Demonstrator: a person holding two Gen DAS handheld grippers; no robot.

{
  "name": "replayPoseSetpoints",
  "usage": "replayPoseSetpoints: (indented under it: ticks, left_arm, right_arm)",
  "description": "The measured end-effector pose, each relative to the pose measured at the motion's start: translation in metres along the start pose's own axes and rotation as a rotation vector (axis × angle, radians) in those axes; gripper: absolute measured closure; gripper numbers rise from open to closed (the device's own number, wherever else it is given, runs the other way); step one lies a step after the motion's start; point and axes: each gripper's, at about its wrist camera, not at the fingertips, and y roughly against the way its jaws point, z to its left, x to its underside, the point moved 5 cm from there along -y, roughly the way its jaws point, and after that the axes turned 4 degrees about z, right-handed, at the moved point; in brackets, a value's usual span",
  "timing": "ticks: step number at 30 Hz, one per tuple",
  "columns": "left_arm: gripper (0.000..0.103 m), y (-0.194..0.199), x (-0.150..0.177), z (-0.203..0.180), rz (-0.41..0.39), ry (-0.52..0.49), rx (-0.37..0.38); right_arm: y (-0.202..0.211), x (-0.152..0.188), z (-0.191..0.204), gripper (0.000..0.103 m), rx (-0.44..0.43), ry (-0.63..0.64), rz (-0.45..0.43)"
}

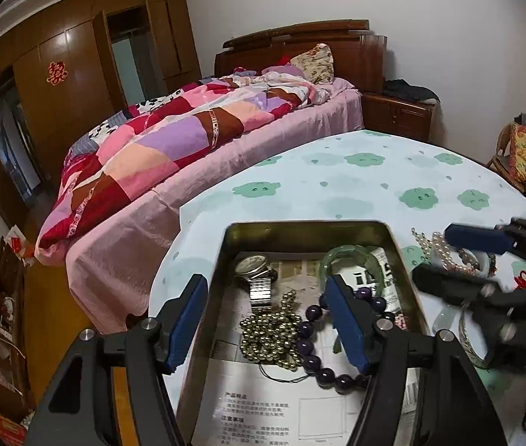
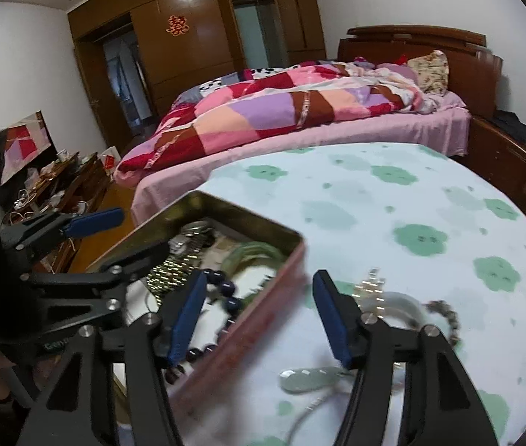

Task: Organize jewelry
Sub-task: 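Open both grippers to drop the chain and bracelet into the tin, then grasp the red-tasseled charm with the right gripper while the left reaches the pale jade bangle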

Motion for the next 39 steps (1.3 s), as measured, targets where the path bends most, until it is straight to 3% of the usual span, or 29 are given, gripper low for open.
replayPoseSetpoints:
  ticks: [13, 22, 30, 32, 33, 34, 39]
  left_arm:
    - [0.037, 0.023, 0.000, -0.043, -0.033, -0.050, 0.067]
    - [0.037, 0.034, 0.006, -0.115, -0.029, -0.134, 0.190]
    - [0.037, 0.019, 0.004, -0.142, 0.014, -0.156, 0.213]
    - [0.037, 0.016, 0.001, -0.142, 0.018, -0.153, 0.215]
    - [0.037, 0.015, 0.000, -0.142, 0.023, -0.148, 0.216]
    - [0.037, 0.013, -0.001, -0.143, 0.026, -0.145, 0.221]
    - [0.037, 0.005, -0.006, -0.158, 0.035, -0.158, 0.258]
  right_arm:
    - [0.054, 0.049, -0.110, 0.040, 0.181, -0.199, 0.034]
    - [0.060, 0.085, -0.128, 0.040, 0.208, -0.199, 0.105]
    - [0.056, 0.093, -0.122, 0.046, 0.209, -0.143, 0.145]
    - [0.051, 0.095, -0.121, 0.056, 0.228, -0.120, 0.168]
    - [0.052, 0.095, -0.119, 0.083, 0.221, -0.111, 0.163]
    - [0.050, 0.096, -0.117, 0.094, 0.214, -0.091, 0.176]
    - [0.056, 0.092, -0.120, 0.095, 0.223, -0.094, 0.143]
